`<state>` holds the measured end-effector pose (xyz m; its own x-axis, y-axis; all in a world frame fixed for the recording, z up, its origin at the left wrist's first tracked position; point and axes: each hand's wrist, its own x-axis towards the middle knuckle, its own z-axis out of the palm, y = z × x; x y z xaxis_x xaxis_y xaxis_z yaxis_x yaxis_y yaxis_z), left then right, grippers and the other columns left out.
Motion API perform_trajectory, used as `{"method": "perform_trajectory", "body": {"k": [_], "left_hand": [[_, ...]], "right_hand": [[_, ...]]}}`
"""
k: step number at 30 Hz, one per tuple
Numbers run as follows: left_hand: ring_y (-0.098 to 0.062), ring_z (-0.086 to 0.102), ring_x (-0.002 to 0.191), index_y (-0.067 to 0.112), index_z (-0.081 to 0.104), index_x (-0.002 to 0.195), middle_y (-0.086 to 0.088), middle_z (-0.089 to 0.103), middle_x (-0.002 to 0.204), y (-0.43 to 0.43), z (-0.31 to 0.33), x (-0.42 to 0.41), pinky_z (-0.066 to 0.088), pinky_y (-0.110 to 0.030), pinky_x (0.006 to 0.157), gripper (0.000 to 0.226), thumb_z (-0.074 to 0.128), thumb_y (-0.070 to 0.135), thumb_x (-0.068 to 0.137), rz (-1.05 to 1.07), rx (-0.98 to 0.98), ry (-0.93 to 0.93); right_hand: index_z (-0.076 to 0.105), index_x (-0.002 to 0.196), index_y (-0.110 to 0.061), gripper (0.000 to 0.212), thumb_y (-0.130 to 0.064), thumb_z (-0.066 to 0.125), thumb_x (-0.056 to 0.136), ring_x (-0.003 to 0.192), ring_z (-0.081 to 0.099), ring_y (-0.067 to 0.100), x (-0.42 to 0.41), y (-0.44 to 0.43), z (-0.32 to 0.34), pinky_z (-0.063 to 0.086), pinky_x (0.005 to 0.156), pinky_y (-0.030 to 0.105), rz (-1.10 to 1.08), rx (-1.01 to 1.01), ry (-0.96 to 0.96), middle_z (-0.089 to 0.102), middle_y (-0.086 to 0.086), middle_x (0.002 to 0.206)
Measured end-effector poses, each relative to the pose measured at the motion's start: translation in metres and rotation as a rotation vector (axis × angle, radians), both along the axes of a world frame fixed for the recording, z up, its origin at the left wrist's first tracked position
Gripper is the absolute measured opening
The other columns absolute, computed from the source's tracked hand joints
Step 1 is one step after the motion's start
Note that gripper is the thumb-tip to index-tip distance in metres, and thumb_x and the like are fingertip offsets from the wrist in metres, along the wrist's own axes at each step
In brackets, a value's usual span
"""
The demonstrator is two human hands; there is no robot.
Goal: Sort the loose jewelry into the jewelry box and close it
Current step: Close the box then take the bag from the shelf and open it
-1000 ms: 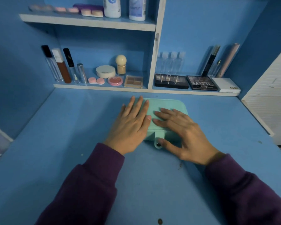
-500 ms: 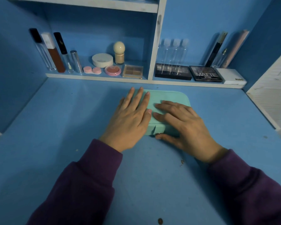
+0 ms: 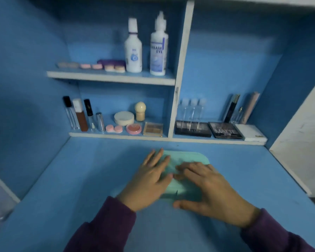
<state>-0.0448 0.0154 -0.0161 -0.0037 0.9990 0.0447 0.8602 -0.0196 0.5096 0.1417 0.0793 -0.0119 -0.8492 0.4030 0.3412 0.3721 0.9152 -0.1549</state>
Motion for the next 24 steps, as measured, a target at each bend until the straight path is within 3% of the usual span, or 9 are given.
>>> {"method": "perform_trajectory", "body": {"k": [3,5,6,8,11,14,17,20,24], "left_hand": [[0.007,0.035,0.132,0.035,0.056,0.125,0.024,0.043,0.137,-0.001,0.034,-0.018,0.017,-0.006,0.109,0.039,0.048,0.049,0.089,0.045,0.180,-0.193],[0.013,0.052,0.108,0.044,0.064,0.099,0.032,0.062,0.108,-0.001,0.077,-0.032,0.035,-0.004,0.092,0.013,0.058,0.043,0.087,0.115,0.397,-0.317],[0.009,0.059,0.097,0.043,0.067,0.091,0.028,0.068,0.096,0.002,0.113,-0.048,0.042,-0.005,0.083,0.013,0.063,0.031,0.090,0.154,0.532,-0.364],[0.002,0.064,0.087,0.037,0.070,0.090,0.019,0.071,0.091,0.006,0.177,-0.075,0.050,-0.014,0.078,0.023,0.062,0.016,0.091,0.226,0.743,-0.438],[-0.014,0.058,0.108,0.029,0.065,0.110,0.006,0.068,0.109,0.026,0.258,-0.126,0.045,-0.034,0.096,0.023,0.061,0.024,0.088,0.381,1.021,-0.178],[-0.031,0.035,0.128,0.020,0.046,0.139,-0.009,0.050,0.135,0.045,0.297,-0.168,0.024,-0.039,0.109,0.070,0.046,0.034,0.070,0.549,0.878,0.208],[-0.030,0.019,0.141,0.028,0.027,0.149,-0.009,0.031,0.153,0.057,0.305,-0.192,0.017,-0.044,0.116,0.088,0.039,0.037,0.062,0.547,0.600,0.415],[-0.030,0.021,0.143,0.032,0.029,0.148,-0.007,0.027,0.156,0.059,0.302,-0.200,0.020,-0.048,0.116,0.084,0.044,0.034,0.065,0.509,0.452,0.533],[-0.031,0.038,0.134,0.022,0.044,0.141,-0.008,0.044,0.146,0.057,0.301,-0.197,0.032,-0.045,0.109,0.081,0.040,0.034,0.061,0.509,0.531,0.546]], "right_hand": [[0.061,0.106,-0.035,0.049,-0.074,0.048,0.080,0.101,0.055,-0.007,-0.009,0.014,0.044,0.043,0.084,0.014,0.048,-0.220,0.114,0.058,-0.023,0.109],[0.065,0.100,-0.033,0.036,-0.062,0.054,0.083,0.096,0.059,-0.006,-0.019,0.023,0.084,0.041,0.079,0.008,0.063,-0.246,0.272,0.062,-0.021,0.103],[0.067,0.096,-0.031,0.030,-0.057,0.058,0.083,0.093,0.061,-0.004,-0.031,0.030,0.118,0.043,0.077,0.009,0.073,-0.196,0.381,0.065,-0.020,0.098],[0.068,0.090,-0.031,0.017,-0.045,0.064,0.082,0.089,0.062,0.000,-0.053,0.040,0.179,0.045,0.074,0.012,0.057,-0.158,0.590,0.067,-0.018,0.092],[0.065,0.097,-0.031,0.013,-0.026,0.067,0.086,0.095,0.058,0.004,-0.094,0.065,0.257,0.044,0.077,0.014,0.032,-0.118,0.741,0.065,-0.012,0.098],[0.050,0.127,-0.029,0.045,-0.017,0.060,0.085,0.120,0.040,0.022,-0.135,0.096,0.301,0.034,0.094,0.026,-0.167,0.045,0.641,0.047,0.004,0.128],[0.039,0.139,-0.027,0.062,-0.008,0.051,0.082,0.126,0.033,0.035,-0.164,0.123,0.314,0.033,0.100,0.038,-0.331,0.165,0.492,0.029,0.013,0.144],[0.053,0.130,-0.022,0.046,-0.011,0.051,0.086,0.117,0.047,0.034,-0.174,0.137,0.312,0.038,0.092,0.033,-0.378,0.079,0.471,0.035,0.010,0.140],[0.069,0.099,-0.007,0.021,-0.004,0.054,0.085,0.105,0.055,0.025,-0.171,0.143,0.309,0.035,0.080,0.022,-0.328,0.061,0.701,0.055,0.009,0.120]]}}
